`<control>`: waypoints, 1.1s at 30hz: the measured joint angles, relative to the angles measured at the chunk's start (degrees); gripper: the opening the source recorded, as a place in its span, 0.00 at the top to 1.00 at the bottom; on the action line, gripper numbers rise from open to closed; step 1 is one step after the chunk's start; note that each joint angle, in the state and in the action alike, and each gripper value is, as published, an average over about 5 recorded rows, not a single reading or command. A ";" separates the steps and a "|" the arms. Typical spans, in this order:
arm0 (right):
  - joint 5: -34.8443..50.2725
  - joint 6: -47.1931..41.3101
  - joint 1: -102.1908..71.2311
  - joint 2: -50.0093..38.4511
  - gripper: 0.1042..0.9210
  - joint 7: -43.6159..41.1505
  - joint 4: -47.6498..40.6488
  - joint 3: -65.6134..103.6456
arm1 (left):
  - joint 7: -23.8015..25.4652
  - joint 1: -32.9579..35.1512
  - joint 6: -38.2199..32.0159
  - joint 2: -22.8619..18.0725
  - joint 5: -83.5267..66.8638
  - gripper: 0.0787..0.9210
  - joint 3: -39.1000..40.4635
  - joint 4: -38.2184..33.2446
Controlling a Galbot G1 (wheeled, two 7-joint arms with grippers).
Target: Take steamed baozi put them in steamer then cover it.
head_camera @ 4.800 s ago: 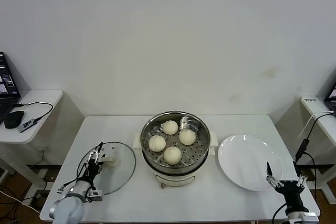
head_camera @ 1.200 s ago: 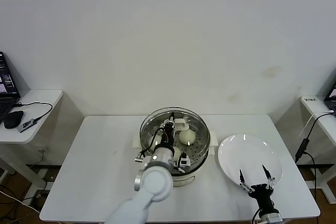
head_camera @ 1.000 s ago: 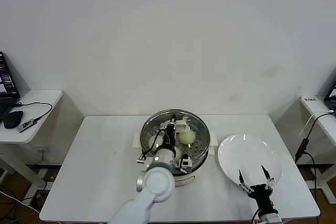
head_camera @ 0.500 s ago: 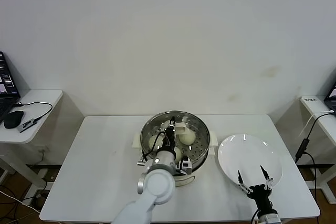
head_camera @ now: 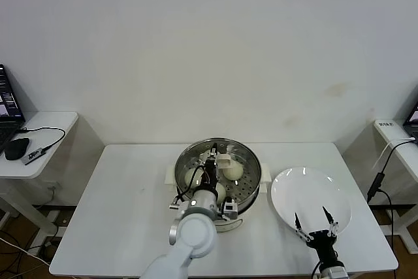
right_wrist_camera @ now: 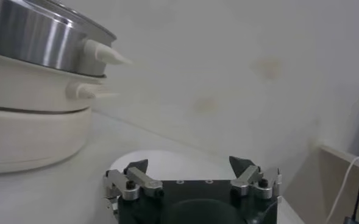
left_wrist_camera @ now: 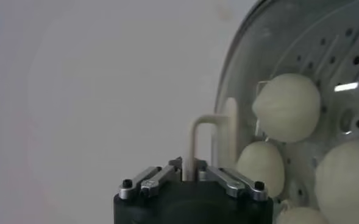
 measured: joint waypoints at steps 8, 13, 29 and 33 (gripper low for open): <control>-0.19 0.00 -0.15 0.15 0.12 0.03 0.05 -0.05 | -1.19 2.95 -0.79 1.98 -1.04 0.40 0.15 -4.00; -0.27 0.00 -0.24 0.20 0.12 0.05 0.05 -0.05 | -2.35 6.15 -1.51 4.39 -2.94 0.24 -0.01 -8.46; 0.58 -0.27 -1.76 -0.79 0.12 -0.04 1.45 -0.89 | -16.61 24.61 -12.07 11.49 -36.80 0.12 -16.06 -22.75; 1.65 -0.85 -3.06 -1.76 0.12 -0.11 2.59 -1.80 | -21.43 29.47 -18.32 11.69 -52.05 0.12 -24.43 -21.37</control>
